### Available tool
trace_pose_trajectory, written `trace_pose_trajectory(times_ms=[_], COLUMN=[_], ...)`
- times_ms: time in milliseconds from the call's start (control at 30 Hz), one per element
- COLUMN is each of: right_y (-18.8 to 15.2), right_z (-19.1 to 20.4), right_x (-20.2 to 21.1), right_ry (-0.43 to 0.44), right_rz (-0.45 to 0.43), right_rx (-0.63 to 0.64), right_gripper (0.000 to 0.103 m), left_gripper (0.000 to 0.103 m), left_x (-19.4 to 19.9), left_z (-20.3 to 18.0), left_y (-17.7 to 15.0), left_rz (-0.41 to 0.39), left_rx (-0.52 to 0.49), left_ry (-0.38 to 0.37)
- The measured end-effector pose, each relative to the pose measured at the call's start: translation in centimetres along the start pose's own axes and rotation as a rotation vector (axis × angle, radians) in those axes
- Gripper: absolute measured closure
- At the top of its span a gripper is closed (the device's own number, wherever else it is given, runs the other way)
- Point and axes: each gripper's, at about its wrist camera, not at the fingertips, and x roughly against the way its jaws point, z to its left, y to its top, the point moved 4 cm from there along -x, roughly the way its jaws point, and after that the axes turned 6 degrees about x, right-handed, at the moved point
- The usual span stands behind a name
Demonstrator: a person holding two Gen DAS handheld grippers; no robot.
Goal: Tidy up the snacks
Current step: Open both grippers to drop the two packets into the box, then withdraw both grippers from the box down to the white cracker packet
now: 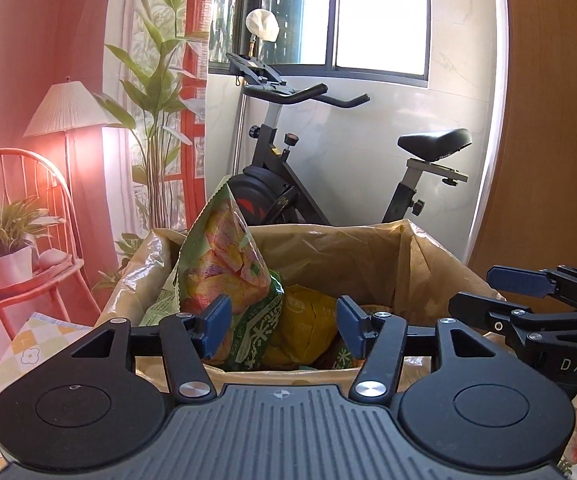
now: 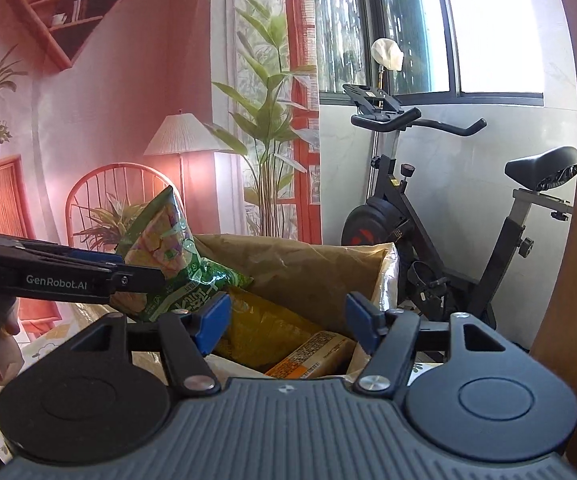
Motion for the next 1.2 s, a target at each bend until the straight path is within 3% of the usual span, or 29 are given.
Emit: trace_pose_trajectory(times_ms=[267,567,867,1200], right_y=[-1.0,-4.6,-10.0,-15.4], right_z=[2.1,4.2,5.4,5.7], right_x=[3.6,5.8,5.8,4.4], right_ry=[0.031,0.077,0.087,0.105], right_rz=[-0.043,-0.004,0.112,0.277], right_rx=[0.001,-0.045,-0.09,-0.127], right_gripper=[0.031,0.028,0.028,0.028], left_gripper=[0.041,0.041,0.041,0.041], left_x=[4.6,6.9,6.3,5.1], left_z=[-0.6,1.3,4.7,5.7], left_y=[-2.6,-8.1,-13.0,-15.9], left_rz=[-0.009,0.106,0.207,0.262], left_rx=[-0.012,0.059,0.125,0.096], left_ry=[-0.038,-0.04,0.024,0.036])
